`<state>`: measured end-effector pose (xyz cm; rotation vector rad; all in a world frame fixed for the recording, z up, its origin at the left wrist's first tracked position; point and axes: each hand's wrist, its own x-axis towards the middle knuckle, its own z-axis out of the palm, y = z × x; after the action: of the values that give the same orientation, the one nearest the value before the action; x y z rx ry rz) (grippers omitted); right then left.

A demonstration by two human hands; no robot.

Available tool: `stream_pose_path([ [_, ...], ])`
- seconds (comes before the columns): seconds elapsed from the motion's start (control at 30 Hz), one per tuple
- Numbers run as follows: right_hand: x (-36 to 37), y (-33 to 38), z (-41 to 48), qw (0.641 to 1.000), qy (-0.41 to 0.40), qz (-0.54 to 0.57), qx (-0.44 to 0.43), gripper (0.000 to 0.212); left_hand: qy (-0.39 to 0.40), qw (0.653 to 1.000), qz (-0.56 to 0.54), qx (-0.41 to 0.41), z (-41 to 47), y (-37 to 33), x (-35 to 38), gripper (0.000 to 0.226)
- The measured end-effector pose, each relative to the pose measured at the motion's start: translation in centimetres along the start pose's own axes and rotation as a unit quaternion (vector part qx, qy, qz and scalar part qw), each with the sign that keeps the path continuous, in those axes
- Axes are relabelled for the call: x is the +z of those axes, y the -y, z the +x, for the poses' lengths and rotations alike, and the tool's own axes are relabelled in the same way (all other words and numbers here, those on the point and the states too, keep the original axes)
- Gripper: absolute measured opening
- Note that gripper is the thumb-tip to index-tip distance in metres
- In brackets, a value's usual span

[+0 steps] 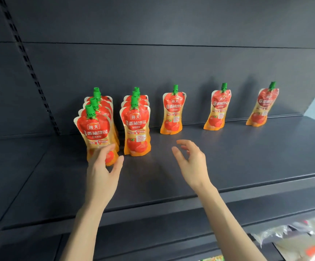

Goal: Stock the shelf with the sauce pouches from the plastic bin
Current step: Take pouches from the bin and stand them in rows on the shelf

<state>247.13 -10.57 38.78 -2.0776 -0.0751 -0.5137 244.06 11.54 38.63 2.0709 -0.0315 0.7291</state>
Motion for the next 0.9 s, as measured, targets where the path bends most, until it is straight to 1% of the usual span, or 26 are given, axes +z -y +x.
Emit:
stream_pose_path([
  [0.13, -6.6, -2.0, -2.9, 0.998, -0.053, -0.012, 0.012, 0.021, 0.065, 0.996, -0.036, 0.051, -2.9, -5.9, 4.4, 0.03],
  [0.23, -12.7, -4.5, -6.4, 0.995, -0.086, -0.045, 0.027, 0.02, 0.127, 0.986, -0.063, 0.089, -6.8, -10.5, 8.8, 0.029],
  [0.3, -17.0, -6.6, -9.5, 0.991, -0.105, -0.072, 0.037, 0.019, 0.174, 0.975, -0.09, 0.099, -10.3, -13.4, 12.0, 0.028],
  [0.37, -21.4, -9.0, -13.0, 0.987, -0.117, -0.093, 0.063, 0.019, 0.231, 0.962, -0.116, 0.09, -14.5, -16.1, 15.2, 0.027],
  [0.57, -33.2, -17.2, -25.0, 0.96, -0.139, -0.165, 0.176, 0.019, 0.383, 0.908, -0.157, 0.064, -27.6, -22.3, 24.2, 0.021],
  [0.67, -37.1, -19.6, -30.4, 0.941, -0.165, -0.168, 0.245, 0.02, 0.457, 0.874, -0.151, 0.065, -32.8, -24.8, 27.4, 0.021],
  [0.8, -41.2, -22.4, -34.7, 0.915, -0.216, -0.153, 0.304, 0.019, 0.534, 0.83, -0.132, 0.095, -37.1, -27.5, 31.4, 0.025],
  [0.9, -43.6, -24.8, -36.2, 0.896, -0.248, -0.146, 0.34, 0.017, 0.588, 0.795, -0.114, 0.099, -38.9, -28.8, 35.0, 0.024],
])
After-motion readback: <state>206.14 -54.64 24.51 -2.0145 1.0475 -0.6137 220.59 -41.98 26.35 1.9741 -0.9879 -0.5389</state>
